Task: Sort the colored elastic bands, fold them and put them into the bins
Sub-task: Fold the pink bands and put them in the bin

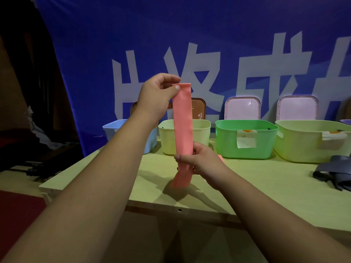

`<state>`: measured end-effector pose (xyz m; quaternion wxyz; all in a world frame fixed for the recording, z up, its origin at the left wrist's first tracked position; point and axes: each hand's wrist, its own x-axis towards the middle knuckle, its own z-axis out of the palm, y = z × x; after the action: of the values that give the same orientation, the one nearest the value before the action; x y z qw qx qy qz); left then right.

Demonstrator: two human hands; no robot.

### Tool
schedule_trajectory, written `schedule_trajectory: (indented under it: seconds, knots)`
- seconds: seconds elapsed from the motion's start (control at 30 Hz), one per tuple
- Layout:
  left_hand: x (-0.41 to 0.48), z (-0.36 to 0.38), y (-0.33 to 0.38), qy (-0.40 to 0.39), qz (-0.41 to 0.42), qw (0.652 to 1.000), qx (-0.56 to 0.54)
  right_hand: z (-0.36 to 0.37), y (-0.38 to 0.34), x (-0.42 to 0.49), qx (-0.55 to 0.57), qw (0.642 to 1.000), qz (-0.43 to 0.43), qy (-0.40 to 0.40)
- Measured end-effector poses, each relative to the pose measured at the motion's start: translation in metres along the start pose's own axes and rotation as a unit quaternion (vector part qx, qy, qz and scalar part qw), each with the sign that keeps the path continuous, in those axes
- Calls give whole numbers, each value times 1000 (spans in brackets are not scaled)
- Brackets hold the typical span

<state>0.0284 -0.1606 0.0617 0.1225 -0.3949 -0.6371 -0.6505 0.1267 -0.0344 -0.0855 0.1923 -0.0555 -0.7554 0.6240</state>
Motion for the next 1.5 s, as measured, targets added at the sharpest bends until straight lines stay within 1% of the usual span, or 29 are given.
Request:
schedule_trajectory:
  seconds: [0.17, 0.33, 0.57, 0.7, 0.8, 0.87, 1.0, 1.07, 1.23, 1.3, 1.33, 1.37, 1.43, 1.5]
  knots:
    - [-2, -1, -13, 13, -17, 1000, -5, -3, -1, -8, 1, 999, 22, -31]
    - [-9, 3, -41, 19, -78, 995, -55, -5, 6, -10, -36, 995, 59, -66]
    - [-13, 5, -105, 39, -135, 987, -73, -4, 33, 16, -104, 989, 93, -53]
    - [-7, 3, -127, 46, -132, 988, -68, -7, 40, 36, -137, 984, 93, -59]
    - [-1, 2, -141, 49, -124, 990, -54, -4, 46, 49, -122, 984, 102, -76]
    - [2, 2, -150, 51, -121, 990, -46, -1, 50, 57, -123, 984, 114, -66]
    - [3, 5, -166, 59, -126, 989, -54, -3, 57, 67, -215, 972, 84, -47]
    - [4, 7, -173, 67, -125, 988, -59, -4, 63, 70, -214, 973, 78, -35]
    - [7, 12, -187, 71, -113, 991, -30, -1, 67, 68, -214, 974, 71, -9]
    - [5, 15, -189, 65, -110, 992, -21, -4, 65, 61, -237, 970, 55, 3]
    - [3, 16, -191, 60, -108, 992, -21, -7, 64, 55, -258, 966, 32, -4]
    - [1, 16, -192, 57, -108, 992, -21, -10, 63, 50, -271, 962, 11, -29]
    - [-5, 16, -194, 52, -110, 992, -22, -19, 58, 38, -276, 954, -12, -116]
    - [-11, 16, -195, 48, -117, 992, -21, -25, 50, 28, -269, 943, -11, -194]
